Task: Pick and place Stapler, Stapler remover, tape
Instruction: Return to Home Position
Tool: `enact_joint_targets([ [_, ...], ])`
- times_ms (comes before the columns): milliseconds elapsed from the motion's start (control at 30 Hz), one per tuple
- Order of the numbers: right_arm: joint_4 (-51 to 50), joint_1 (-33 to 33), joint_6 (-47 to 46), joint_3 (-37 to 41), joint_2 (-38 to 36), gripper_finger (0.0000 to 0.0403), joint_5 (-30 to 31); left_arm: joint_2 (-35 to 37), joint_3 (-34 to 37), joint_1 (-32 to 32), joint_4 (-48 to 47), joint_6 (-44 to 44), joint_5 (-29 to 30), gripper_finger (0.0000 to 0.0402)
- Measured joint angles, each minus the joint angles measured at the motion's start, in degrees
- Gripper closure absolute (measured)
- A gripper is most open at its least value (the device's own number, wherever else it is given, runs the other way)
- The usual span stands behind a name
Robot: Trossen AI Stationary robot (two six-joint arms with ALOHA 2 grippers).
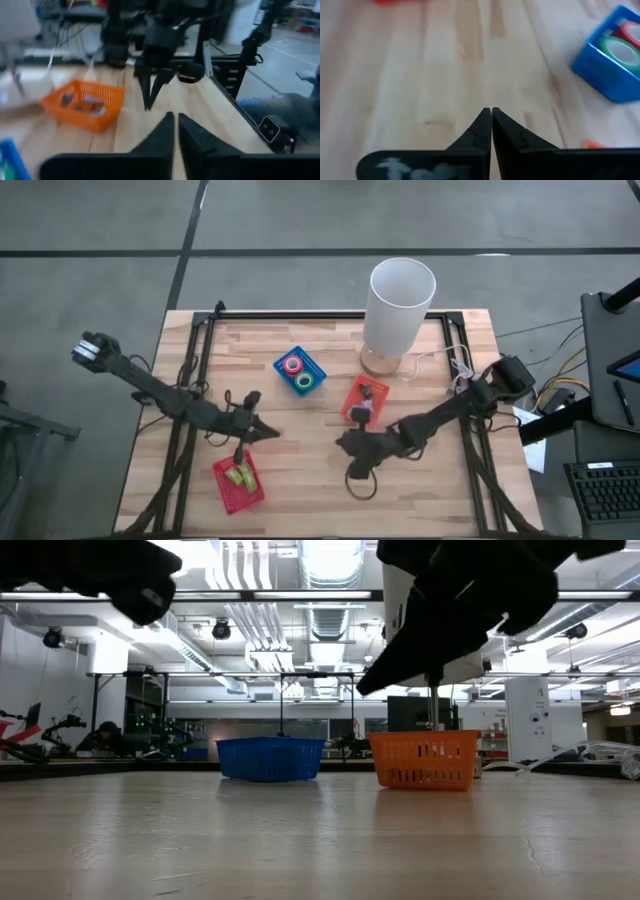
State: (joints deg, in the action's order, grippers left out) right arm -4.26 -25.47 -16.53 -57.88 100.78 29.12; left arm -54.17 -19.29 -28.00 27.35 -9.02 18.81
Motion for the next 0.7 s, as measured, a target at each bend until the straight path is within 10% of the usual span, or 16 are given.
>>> enact_joint_targets([
  [367,22.94,8.94,6.53,20.17,-17.62,0.0395,-11.60,1.93,0.09,15.21,0.54,4.51,-16.98,0.0398],
  [700,23.13,9.54,8.40,36.86,-44.78,0.0394,-11.43,13.30,1.19,19.14,-12.09,5.57,-17.64,0.0391],
])
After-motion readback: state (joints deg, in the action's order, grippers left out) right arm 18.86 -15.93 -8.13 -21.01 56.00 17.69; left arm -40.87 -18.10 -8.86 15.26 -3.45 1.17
